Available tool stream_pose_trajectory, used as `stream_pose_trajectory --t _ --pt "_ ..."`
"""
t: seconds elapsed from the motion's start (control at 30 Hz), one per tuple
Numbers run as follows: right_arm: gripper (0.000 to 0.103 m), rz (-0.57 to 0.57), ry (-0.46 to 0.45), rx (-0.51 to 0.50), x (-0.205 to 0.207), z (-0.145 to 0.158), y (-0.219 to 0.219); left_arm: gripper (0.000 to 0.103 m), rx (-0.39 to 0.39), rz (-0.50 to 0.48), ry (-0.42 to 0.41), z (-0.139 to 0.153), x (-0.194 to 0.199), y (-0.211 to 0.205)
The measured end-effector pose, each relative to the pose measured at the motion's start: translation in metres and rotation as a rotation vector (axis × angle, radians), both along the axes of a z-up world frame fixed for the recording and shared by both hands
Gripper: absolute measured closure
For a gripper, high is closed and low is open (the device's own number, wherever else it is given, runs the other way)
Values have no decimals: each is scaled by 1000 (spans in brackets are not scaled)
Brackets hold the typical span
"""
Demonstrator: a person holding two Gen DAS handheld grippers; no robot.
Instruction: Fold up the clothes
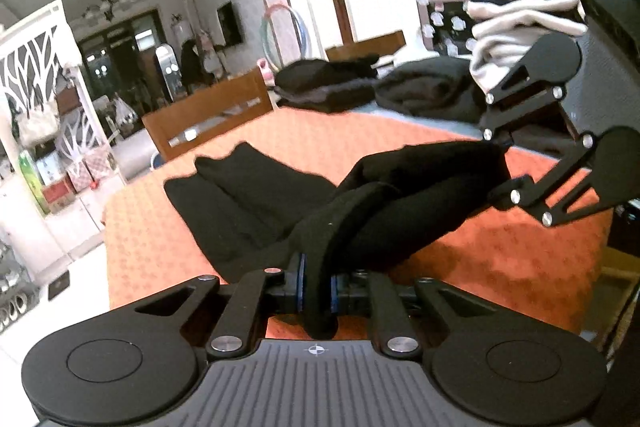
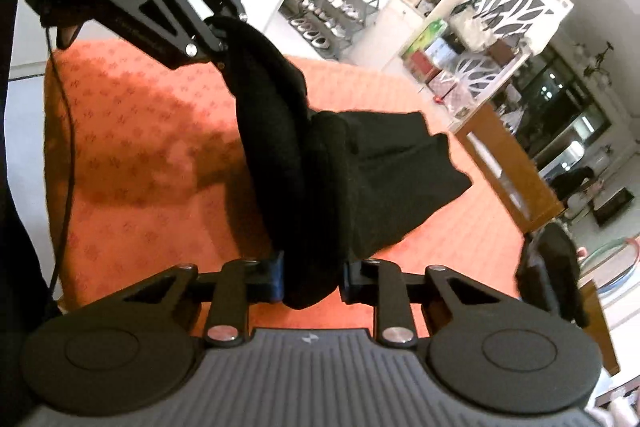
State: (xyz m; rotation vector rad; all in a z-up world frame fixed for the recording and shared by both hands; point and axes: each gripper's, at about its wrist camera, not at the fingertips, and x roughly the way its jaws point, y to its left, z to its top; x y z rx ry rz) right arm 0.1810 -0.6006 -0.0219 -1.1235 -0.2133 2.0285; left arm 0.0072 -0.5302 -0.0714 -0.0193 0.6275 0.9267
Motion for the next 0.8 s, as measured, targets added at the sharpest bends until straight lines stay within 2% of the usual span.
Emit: stream_pose_trajectory --t 0.1,0.27,0.43,0.63,0.73,0.8 --pt "77 9 -6 41 -1 18 2 89 34 10 -11 12 0 8" --pt "78 1 13 96 3 52 30 89 78 34 -40 32 0 38" --pt "77 -25 46 127 5 74 73 89 94 59 -54 44 5 84" --pt "76 -62 88 147 14 85 140 87 73 104 -57 49 15 151" --pt "72 -88 94 154 17 79 178 76 76 139 -53 46 14 179" --pt "71 -112 101 154 20 75 200 62 76 176 -61 46 11 199"
